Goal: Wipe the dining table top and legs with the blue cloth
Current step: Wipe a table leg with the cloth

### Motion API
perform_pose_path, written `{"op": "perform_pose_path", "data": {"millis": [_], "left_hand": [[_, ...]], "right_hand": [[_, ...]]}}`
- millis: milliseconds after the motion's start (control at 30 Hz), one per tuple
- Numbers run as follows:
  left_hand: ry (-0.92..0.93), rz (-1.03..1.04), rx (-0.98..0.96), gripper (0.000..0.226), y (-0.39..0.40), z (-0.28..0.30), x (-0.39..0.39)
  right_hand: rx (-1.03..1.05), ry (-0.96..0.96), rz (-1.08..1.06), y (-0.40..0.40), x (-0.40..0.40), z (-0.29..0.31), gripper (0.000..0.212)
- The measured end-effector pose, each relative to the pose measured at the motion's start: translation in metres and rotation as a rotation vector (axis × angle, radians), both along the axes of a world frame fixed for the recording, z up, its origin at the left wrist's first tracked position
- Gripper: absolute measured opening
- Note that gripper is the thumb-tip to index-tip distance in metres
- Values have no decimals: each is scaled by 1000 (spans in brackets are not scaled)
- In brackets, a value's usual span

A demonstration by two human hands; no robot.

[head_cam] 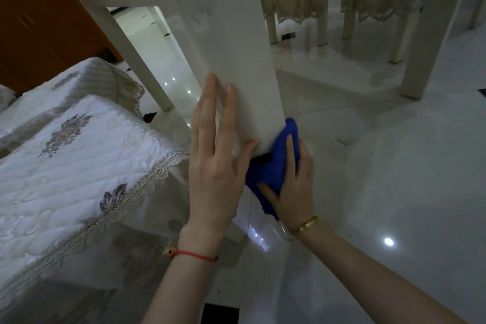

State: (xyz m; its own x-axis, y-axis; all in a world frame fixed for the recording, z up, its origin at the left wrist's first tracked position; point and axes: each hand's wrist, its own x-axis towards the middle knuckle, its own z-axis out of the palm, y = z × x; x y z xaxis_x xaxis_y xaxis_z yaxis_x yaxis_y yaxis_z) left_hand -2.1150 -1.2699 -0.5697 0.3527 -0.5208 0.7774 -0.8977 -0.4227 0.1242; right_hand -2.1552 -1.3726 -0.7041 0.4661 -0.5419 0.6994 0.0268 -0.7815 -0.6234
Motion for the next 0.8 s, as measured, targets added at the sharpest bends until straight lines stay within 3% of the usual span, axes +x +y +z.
{"op": "perform_pose_path", "data": {"millis": [200,433,667,800], "left_hand": [[-47,37,36,64,2,-10,-6],[-39,61,44,59,0,-43,-19],[23,44,47,65,-2,-59,-17],[20,62,27,66,-6,-62,-15]], "right_hand": [[39,275,19,-2,-34,-62,79],[81,63,-7,8,-11,-5,77],[374,421,80,14,-46,-105,89],[337,301,90,9,-33,-74,91]]}}
